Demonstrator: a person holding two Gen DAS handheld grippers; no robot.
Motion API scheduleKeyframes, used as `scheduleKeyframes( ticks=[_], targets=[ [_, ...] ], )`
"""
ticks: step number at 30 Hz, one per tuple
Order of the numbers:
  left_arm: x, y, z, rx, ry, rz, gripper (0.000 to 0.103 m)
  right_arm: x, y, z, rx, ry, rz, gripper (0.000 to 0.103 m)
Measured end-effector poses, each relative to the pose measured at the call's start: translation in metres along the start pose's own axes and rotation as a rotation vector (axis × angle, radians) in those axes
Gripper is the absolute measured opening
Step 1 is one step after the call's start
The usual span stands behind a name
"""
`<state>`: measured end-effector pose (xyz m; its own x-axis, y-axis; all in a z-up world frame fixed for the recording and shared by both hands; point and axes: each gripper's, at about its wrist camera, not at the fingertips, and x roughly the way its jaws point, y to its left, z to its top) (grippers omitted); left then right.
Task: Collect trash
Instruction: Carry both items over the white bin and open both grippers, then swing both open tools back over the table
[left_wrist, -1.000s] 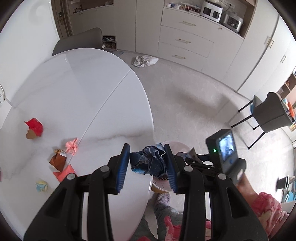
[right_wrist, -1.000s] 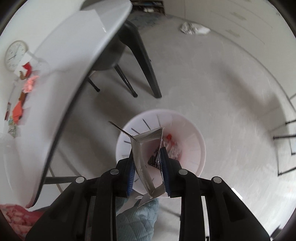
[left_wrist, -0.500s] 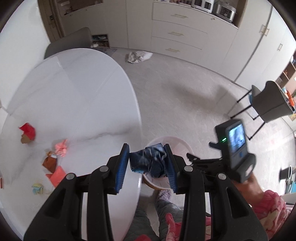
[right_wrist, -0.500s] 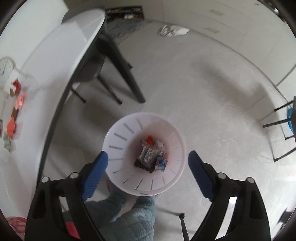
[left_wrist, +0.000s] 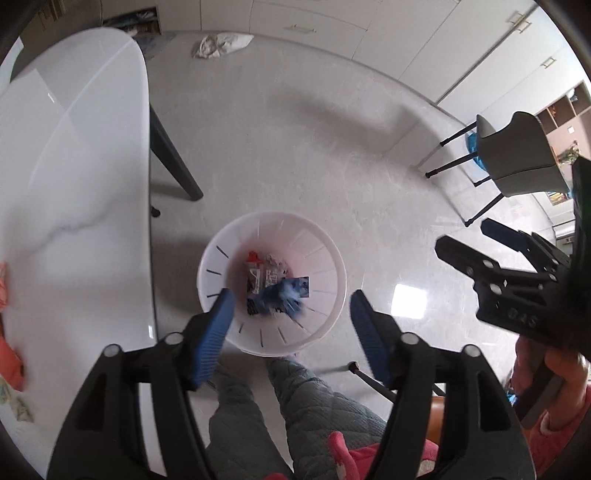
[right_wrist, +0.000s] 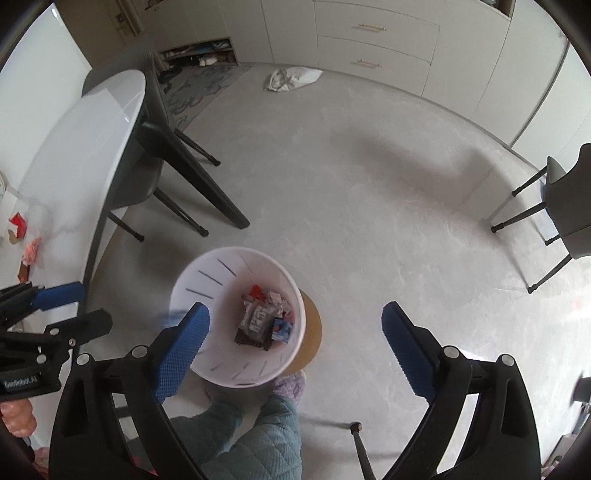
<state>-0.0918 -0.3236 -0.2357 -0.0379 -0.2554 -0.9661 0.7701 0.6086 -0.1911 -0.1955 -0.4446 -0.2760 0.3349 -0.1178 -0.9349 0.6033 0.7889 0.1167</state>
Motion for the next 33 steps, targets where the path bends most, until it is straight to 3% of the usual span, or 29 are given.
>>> scheduleKeyframes(
  ticks=[1, 7, 14, 18, 22, 27, 33],
  targets=[
    [0.001, 0.000, 0.000, -0.005, 0.003, 0.000, 0.075, 0.001, 0.000, -0.001, -0.006, 0.004, 0.000, 0.094],
    [-0.021, 0.003, -0.003, -0.028, -0.028, 0.013, 0.084, -0.006, 0.005, 0.001, -0.039, 0.002, 0.005, 0.094],
    [-0.094, 0.028, -0.016, -0.078, -0.184, 0.053, 0.092, -0.045, 0.037, 0.018, -0.108, -0.082, 0.045, 0.094],
    [-0.135, 0.051, -0.030, -0.115, -0.278, 0.117, 0.095, -0.069, 0.074, 0.028, -0.169, -0.140, 0.102, 0.098],
    [-0.159, 0.078, -0.046, -0.161, -0.315, 0.174, 0.095, -0.078, 0.113, 0.037, -0.231, -0.170, 0.150, 0.098],
    [-0.179, 0.118, -0.075, -0.251, -0.332, 0.229, 0.095, -0.077, 0.161, 0.039, -0.313, -0.163, 0.199, 0.098],
    [-0.223, 0.171, -0.132, -0.386, -0.398, 0.353, 0.095, -0.085, 0.220, 0.031, -0.438, -0.151, 0.268, 0.098]
  ],
)
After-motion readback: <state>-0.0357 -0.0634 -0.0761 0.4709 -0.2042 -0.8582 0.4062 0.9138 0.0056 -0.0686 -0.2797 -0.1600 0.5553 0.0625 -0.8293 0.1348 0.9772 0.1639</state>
